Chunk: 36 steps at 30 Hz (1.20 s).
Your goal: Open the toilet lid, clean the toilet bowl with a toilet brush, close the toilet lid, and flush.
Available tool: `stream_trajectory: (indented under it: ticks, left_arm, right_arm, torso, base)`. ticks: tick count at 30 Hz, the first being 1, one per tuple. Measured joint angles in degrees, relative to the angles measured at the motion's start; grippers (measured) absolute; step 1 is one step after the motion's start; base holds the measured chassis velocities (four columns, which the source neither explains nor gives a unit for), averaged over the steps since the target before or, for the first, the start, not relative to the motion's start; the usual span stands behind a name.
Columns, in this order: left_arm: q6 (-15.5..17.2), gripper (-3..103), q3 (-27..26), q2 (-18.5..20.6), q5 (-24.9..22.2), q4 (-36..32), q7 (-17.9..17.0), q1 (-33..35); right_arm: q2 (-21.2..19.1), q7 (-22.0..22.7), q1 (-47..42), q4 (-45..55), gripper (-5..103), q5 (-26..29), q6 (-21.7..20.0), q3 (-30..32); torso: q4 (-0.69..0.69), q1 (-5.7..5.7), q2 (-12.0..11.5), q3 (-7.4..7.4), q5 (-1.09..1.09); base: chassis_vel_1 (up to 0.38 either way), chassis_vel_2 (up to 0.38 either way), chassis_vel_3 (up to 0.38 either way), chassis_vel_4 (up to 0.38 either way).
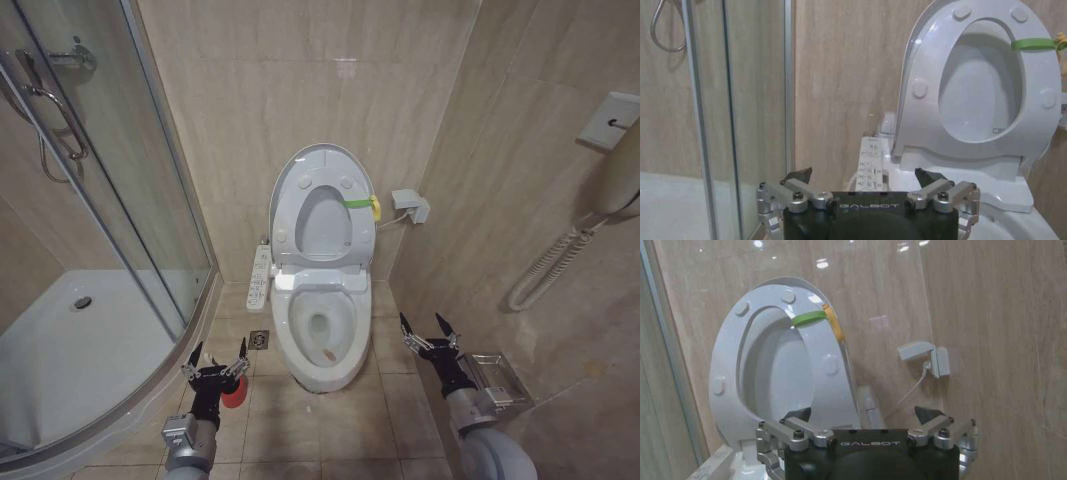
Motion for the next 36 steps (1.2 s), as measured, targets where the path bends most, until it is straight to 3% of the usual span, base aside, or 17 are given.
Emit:
stream_trajectory:
  ticks: [36]
  left_arm:
    - [0.0,100,0.0,0.0,0.0,0.0,0.0,0.0]
  right_arm:
    - [0.0,0.0,0.0,0.0,100,0.0,0.0,0.0]
  torso:
    - [0.0,0.0,0.0,0.0,0.0]
  base:
    - [0.0,0.0,0.0,0.0]
